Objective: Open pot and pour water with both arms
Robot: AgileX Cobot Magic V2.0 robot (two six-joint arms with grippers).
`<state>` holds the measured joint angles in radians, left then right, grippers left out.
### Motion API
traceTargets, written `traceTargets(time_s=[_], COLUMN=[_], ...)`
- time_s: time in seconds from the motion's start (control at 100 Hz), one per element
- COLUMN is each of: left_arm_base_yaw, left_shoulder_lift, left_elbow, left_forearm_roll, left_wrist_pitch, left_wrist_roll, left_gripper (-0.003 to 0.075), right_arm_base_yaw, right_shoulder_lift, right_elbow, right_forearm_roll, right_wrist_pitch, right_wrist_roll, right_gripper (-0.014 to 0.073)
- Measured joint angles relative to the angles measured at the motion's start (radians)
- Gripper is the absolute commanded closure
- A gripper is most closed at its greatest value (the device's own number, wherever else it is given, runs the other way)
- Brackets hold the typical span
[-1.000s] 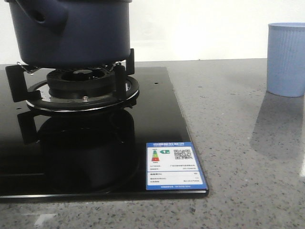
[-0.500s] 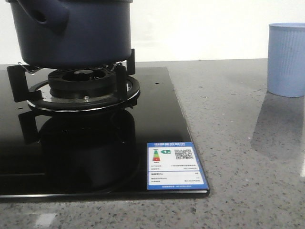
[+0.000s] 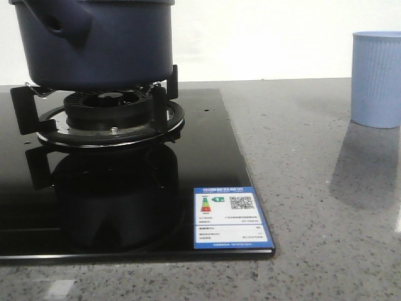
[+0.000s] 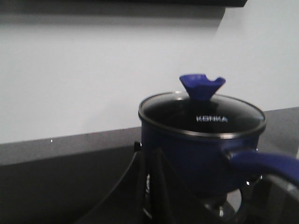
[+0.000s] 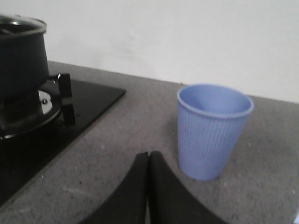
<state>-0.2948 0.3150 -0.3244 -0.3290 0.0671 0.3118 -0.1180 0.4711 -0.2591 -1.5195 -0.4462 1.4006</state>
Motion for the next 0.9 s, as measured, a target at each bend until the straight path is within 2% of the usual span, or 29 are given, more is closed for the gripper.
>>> traceTargets(time_s=[0.13,0.24,0.9], left_arm_base_yaw=[0.0,0.0,0.0], left_shoulder_lift=[-0.141,-0.201,-0.213], left_elbow=[0.124,0.154,0.155], left_forearm_roll=[-0.03,-0.04,-0.043], left_wrist_pitch=[-0.04,-0.101,-0.127], left_wrist_roll=[0.0,0.0,0.0], left_gripper=[0.0739,0.0739,0.0739], right_arm_base_yaw=[0.0,0.0,0.0], right_shoulder_lift=[-0.07,-0.095,-0.1], right_elbow=[0.084,0.091,0.093], right_forearm_roll=[0.048,0.067,0.077], right_wrist_pitch=[0.048,0.076,0.091], right_wrist_roll=[0.006,0.007,0.01], right_gripper=[0.0659,0.066,0.066])
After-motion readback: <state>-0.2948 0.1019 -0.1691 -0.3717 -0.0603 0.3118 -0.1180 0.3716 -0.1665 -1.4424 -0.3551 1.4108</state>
